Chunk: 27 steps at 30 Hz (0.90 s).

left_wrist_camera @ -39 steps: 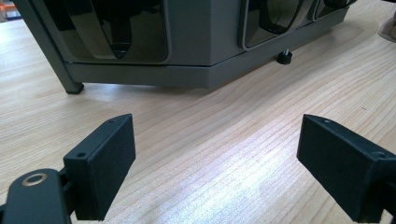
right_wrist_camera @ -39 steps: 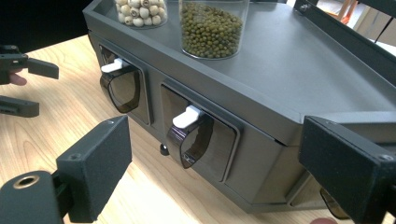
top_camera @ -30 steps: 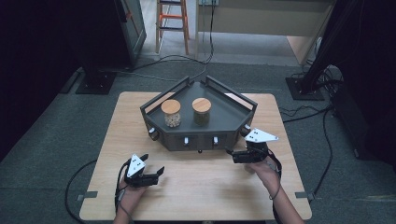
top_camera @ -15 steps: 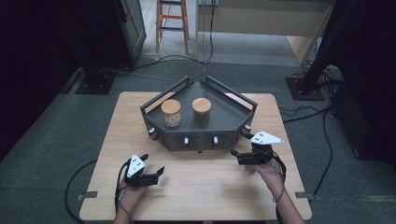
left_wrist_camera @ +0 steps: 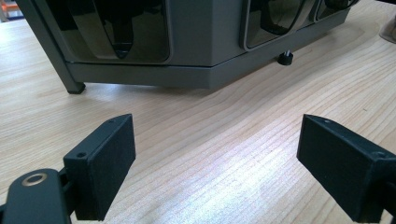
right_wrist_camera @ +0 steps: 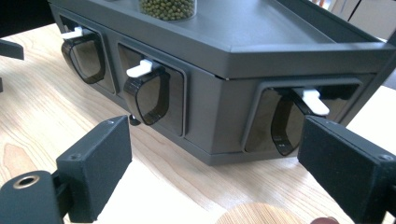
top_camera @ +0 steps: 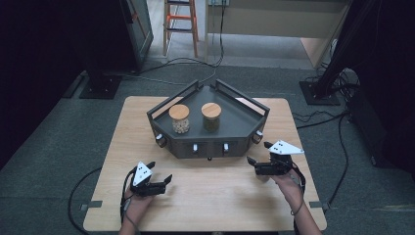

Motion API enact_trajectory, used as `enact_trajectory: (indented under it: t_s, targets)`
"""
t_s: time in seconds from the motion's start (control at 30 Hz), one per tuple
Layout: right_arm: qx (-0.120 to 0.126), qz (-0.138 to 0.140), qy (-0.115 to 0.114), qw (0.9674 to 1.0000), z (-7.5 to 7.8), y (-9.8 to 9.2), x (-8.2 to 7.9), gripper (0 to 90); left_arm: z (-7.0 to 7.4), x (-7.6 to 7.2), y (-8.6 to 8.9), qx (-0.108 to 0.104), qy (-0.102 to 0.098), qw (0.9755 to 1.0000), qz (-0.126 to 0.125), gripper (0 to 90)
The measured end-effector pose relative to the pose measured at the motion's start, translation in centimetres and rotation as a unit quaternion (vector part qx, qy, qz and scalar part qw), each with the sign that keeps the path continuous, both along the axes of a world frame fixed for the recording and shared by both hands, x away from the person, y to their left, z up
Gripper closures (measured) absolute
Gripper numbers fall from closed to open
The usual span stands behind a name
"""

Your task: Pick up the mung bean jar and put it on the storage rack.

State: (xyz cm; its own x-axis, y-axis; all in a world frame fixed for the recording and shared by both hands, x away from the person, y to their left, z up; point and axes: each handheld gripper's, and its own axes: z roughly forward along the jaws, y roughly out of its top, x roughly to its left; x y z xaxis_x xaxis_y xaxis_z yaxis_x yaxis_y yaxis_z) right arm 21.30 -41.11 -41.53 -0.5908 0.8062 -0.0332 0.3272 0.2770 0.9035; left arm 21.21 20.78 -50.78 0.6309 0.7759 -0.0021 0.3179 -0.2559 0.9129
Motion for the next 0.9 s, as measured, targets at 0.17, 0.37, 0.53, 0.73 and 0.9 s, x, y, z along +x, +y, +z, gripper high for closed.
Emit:
enact_trajectory:
  t_s: [0.17, 0.37, 0.53, 0.73, 0.9]
  targets:
    - [0.004, -0.007, -0.001, 1.0000, -0.6, -0.5, -0.5, 9.6, 0.0, 0.0, 0.0, 0.000, 0.000, 1.0000, 0.000, 11.5]
    - [0.009, -0.015, 0.001, 0.9998, -1.2, -1.1, -0.8, 9.6, 0.0, 0.0, 0.0, -0.001, 0.000, 1.0000, 0.000, 11.5]
    - [0.008, -0.021, 0.003, 0.9997, -1.5, -1.3, -1.0, 9.6, 0.0, 0.0, 0.0, -0.001, 0.000, 1.0000, 0.000, 11.5]
    - [-0.005, -0.026, -0.001, 0.9997, -1.8, -1.4, -1.6, 9.6, 0.0, 0.0, 0.0, -0.001, 0.000, 1.0000, 0.000, 11.5]
    - [-0.003, -0.031, 0.002, 0.9995, -2.2, -1.7, -1.9, 9.6, 0.0, 0.0, 0.0, -0.001, 0.000, 1.0000, 0.000, 11.5]
